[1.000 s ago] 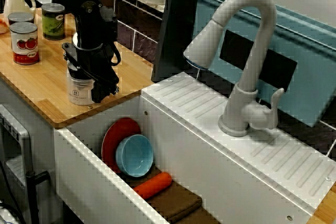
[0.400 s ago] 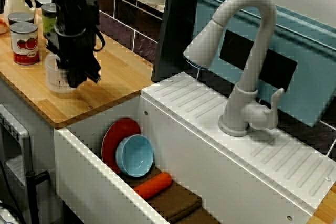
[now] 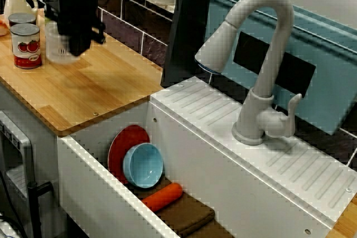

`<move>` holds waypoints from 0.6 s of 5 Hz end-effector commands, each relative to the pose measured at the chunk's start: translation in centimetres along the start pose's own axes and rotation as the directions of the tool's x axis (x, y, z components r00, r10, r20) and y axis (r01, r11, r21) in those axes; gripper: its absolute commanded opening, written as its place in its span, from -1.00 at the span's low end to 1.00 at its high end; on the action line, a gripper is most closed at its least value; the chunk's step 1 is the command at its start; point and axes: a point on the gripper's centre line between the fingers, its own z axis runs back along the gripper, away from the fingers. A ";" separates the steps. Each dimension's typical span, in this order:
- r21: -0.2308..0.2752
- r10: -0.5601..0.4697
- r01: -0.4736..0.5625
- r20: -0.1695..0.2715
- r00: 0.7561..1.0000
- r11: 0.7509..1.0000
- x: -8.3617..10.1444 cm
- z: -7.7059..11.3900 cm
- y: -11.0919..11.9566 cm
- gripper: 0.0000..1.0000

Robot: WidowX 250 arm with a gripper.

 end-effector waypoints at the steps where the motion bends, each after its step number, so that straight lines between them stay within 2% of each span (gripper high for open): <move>1: -0.002 0.064 -0.064 0.063 0.996 0.998 2.7 1.8 3.2 -1.00; 3: 0.046 0.059 -0.060 0.026 0.998 0.997 2.8 1.4 5.3 -1.00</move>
